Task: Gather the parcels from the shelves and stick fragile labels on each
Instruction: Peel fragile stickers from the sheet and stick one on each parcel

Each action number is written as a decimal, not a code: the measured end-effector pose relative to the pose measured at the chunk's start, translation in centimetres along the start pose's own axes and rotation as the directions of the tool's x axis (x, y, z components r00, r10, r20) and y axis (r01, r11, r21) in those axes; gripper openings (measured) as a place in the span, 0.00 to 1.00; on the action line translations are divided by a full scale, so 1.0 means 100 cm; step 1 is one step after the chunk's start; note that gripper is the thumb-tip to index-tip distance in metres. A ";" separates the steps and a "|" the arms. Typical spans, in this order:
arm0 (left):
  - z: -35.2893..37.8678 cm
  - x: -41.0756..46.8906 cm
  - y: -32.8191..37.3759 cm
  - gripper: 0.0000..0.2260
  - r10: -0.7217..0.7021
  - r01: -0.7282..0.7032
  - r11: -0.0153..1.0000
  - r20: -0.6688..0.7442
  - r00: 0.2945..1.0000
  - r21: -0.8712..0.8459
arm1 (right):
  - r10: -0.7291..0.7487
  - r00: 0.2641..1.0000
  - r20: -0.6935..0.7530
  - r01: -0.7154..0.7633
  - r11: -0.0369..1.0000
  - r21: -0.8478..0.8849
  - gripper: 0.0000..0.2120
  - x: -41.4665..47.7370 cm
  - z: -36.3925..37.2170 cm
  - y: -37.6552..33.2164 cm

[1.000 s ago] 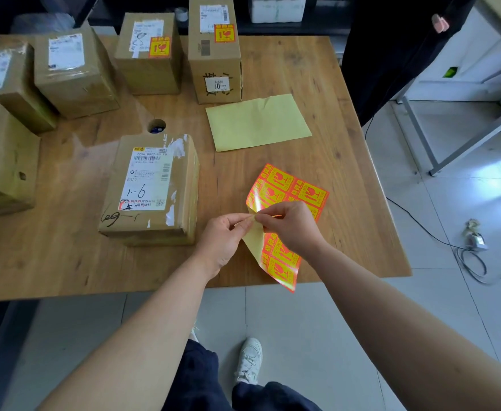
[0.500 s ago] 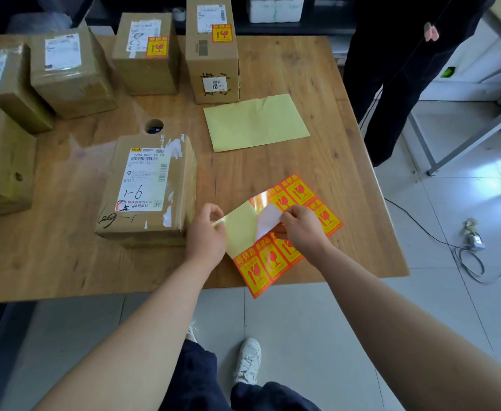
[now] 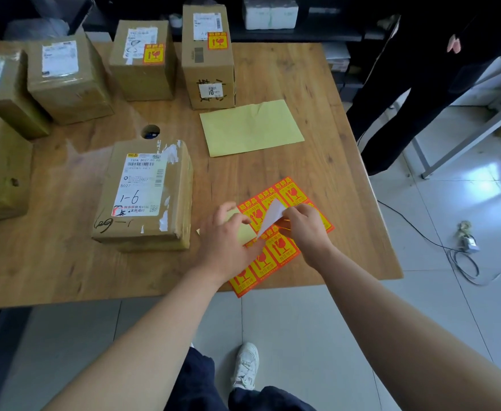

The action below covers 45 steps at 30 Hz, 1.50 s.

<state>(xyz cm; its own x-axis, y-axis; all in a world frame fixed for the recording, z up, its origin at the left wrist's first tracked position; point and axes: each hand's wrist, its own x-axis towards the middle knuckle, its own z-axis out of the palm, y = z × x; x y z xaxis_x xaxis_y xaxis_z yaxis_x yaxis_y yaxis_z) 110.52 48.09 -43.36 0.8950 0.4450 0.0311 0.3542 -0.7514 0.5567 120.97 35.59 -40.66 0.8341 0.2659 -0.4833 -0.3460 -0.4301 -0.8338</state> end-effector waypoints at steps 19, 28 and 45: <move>-0.075 -0.031 -0.012 0.04 -0.500 0.354 0.469 0.087 0.862 -0.809 | -0.210 0.946 0.247 0.255 0.952 -0.167 0.08 -0.046 0.050 -0.040; -0.128 -0.032 -0.050 0.03 -0.495 0.407 0.253 0.244 0.834 -0.878 | -0.146 0.954 0.263 0.150 0.989 0.004 0.10 -0.064 0.102 -0.056; -0.152 -0.006 -0.102 0.07 -0.315 0.340 0.770 0.141 0.939 -0.539 | -0.052 0.997 0.061 0.059 0.990 -0.125 0.11 -0.072 0.149 -0.066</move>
<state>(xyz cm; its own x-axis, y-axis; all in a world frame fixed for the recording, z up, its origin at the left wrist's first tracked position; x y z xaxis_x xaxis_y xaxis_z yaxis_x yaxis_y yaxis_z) 102.28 62.91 -36.42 0.7665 0.5859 -0.2632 0.4307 -0.1649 0.8873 110.82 49.34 -35.66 0.8233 0.3400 -0.4546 -0.2395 -0.5179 -0.8212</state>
